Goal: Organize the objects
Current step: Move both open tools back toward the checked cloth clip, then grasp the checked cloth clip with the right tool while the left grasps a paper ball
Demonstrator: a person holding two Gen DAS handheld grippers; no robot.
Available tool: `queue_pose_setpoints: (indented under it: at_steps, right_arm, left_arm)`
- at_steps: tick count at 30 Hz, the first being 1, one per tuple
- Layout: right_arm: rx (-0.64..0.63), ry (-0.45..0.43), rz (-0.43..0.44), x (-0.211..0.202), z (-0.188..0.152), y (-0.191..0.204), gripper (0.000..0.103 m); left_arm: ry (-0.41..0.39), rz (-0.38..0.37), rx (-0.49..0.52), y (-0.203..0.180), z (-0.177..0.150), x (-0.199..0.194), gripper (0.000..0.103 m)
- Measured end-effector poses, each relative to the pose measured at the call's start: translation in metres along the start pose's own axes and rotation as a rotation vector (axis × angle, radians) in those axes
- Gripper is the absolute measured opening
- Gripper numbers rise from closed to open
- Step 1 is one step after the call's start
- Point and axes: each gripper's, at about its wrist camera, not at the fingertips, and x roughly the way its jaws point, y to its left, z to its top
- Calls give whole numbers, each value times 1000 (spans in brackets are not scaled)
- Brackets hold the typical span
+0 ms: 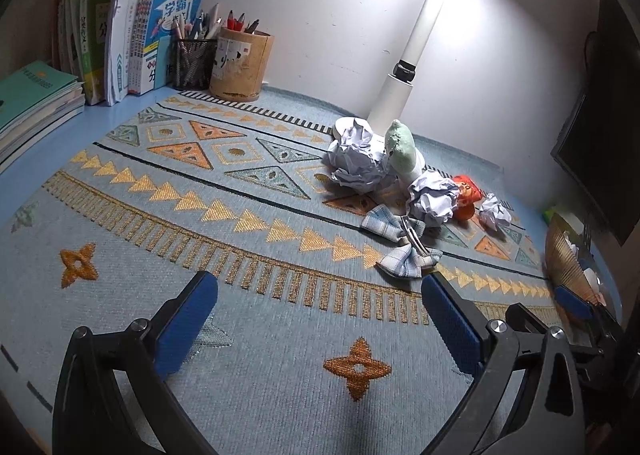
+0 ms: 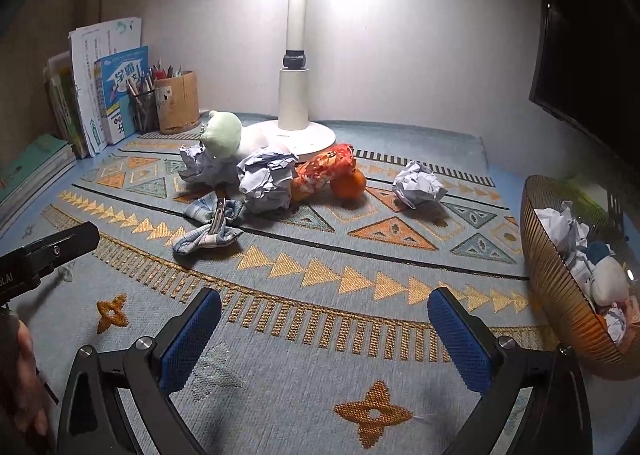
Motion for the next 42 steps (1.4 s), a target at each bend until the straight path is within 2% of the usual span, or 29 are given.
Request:
queue_pose_setpoints:
  at_steps: [2, 7, 8, 10, 11, 12, 15, 16, 19, 21, 23, 25, 26, 27, 29, 32, 36, 38, 40, 42]
  right_arm:
    - [5, 9, 4, 2, 0, -1, 103]
    - [-44, 90, 68, 14, 2, 8, 102]
    - [-35, 115, 99, 18, 6, 8, 96]
    - [58, 164, 238, 23, 19, 2, 90]
    - [101, 170, 292, 26, 27, 0, 90]
    - [118, 164, 310, 29, 36, 2, 90]
    - [43, 173, 287, 52, 53, 26, 90]
    - [20, 198, 288, 62, 54, 36, 90]
    - [18, 254, 317, 86, 52, 59, 90]
    - [2, 268, 300, 97, 51, 70, 90]
    - [-40, 258, 206, 102, 54, 79, 90]
    - [-34, 266, 197, 106, 55, 81, 87]
    - [-34, 253, 186, 104, 55, 81, 74]
    - [-43, 235, 189, 99, 54, 83, 49]
    - [-42, 229, 226, 89, 49, 84, 25]
    - [3, 229, 274, 67, 35, 71, 23]
    - [165, 187, 322, 15, 7, 15, 23]
    - [203, 168, 290, 2, -7, -13, 23]
    - [199, 189, 250, 3, -15, -30, 23]
    - [125, 186, 128, 3, -20, -34, 23]
  left_arm:
    - [26, -8, 8, -1, 3, 5, 102]
    - [97, -122, -58, 6, 40, 36, 102]
    - [104, -120, -40, 4, 49, 43, 102]
    - [98, -100, 45, -4, 65, 57, 101]
    - [93, -86, 90, -9, 71, 63, 100]
    - [85, -81, 133, -13, 74, 69, 100]
    - [103, -120, 246, -23, 83, 92, 98]
    - [126, -146, 268, -24, 86, 102, 92]
    - [185, -224, 312, -23, 94, 125, 88]
    - [210, -222, 327, -23, 96, 137, 88]
    - [222, -234, 316, -23, 98, 146, 81]
    - [254, -268, 325, -27, 97, 151, 50]
    - [252, -272, 343, -30, 95, 151, 42]
    - [240, -256, 355, -32, 94, 149, 35]
    - [235, -273, 341, -29, 93, 143, 32]
    - [242, -282, 313, -21, 86, 123, 32]
    - [196, -307, 305, -13, 61, 61, 32]
    - [178, -331, 254, -3, 46, 35, 32]
    - [178, -337, 196, 3, 33, 22, 32]
    - [171, -331, 169, 0, 25, 16, 32]
